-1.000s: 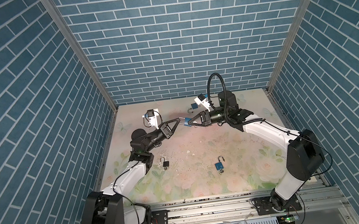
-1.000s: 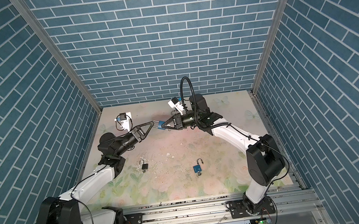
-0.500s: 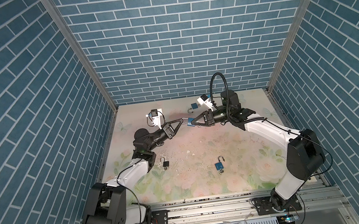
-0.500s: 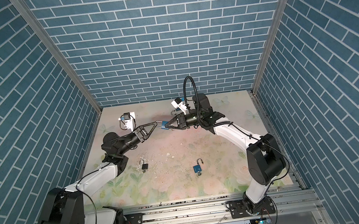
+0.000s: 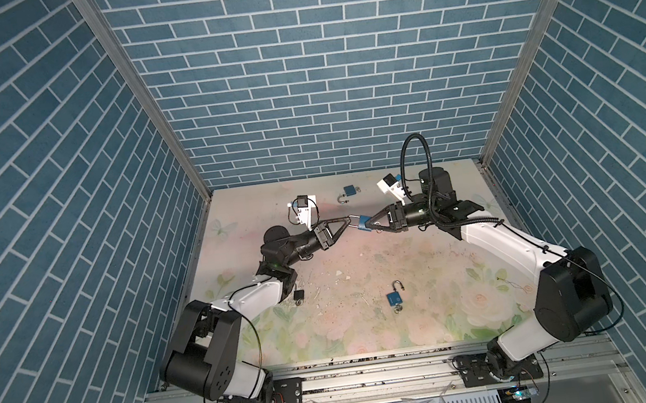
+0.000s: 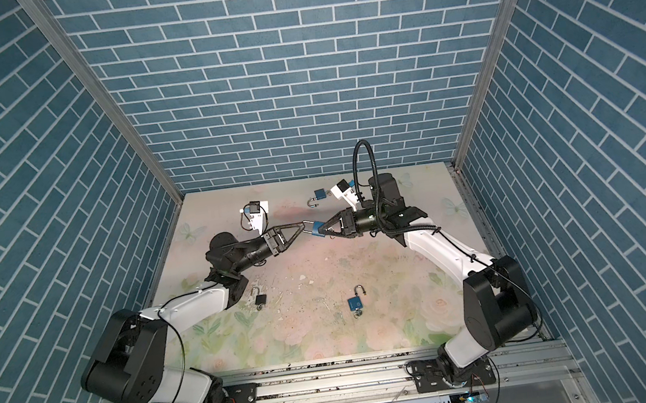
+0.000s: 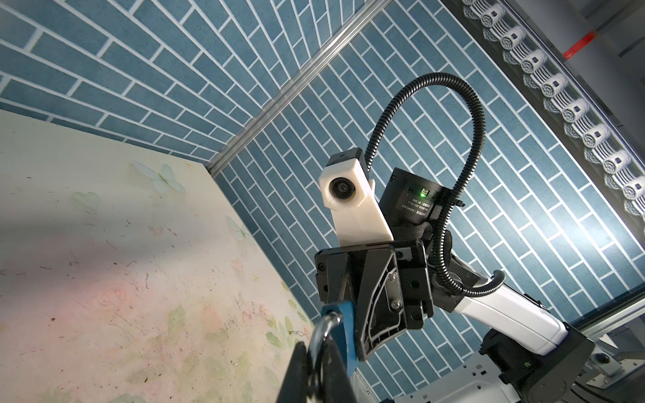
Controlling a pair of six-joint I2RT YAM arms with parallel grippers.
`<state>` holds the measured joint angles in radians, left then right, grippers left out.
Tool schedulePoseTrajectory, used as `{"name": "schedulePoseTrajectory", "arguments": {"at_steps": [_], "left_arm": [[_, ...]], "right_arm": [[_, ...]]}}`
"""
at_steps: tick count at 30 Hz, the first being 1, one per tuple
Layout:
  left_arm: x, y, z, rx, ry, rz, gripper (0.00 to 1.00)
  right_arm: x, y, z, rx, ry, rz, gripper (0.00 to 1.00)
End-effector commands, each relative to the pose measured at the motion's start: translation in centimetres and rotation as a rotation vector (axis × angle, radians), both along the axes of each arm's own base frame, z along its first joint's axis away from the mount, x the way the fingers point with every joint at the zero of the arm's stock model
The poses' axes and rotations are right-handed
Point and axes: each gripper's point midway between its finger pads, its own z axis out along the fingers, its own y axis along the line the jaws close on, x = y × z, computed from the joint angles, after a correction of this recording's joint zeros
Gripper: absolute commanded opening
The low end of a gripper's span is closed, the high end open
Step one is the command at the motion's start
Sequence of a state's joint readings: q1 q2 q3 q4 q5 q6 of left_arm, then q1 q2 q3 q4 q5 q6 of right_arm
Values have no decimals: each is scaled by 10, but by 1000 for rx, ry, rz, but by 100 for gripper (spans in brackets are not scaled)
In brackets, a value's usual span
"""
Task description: Lock with the key
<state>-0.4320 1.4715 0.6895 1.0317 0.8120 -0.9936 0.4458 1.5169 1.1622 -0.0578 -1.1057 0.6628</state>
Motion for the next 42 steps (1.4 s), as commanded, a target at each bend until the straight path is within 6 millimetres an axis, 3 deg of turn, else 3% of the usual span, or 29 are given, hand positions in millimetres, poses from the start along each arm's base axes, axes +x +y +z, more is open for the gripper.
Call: {"name": "schedulePoseTrajectory", "arguments": {"at_steps": [1, 12, 18, 34, 42], "left_arm": [[-48, -27, 45, -63, -205, -196, 3], [-48, -37, 29, 30, -115, -181, 3], [-57, -38, 34, 30, -146, -197, 2], [-74, -49, 50, -78, -204, -301, 0], [-85, -61, 39, -20, -190, -341, 0]], "right_arm": [[18, -11, -27, -109, -31, -123, 0], [15, -25, -22, -141, -112, -145, 0], [12, -33, -24, -122, -118, -139, 0], [3, -27, -19, -86, -110, -31, 0], [4, -24, -12, -70, -143, 5, 0]]}}
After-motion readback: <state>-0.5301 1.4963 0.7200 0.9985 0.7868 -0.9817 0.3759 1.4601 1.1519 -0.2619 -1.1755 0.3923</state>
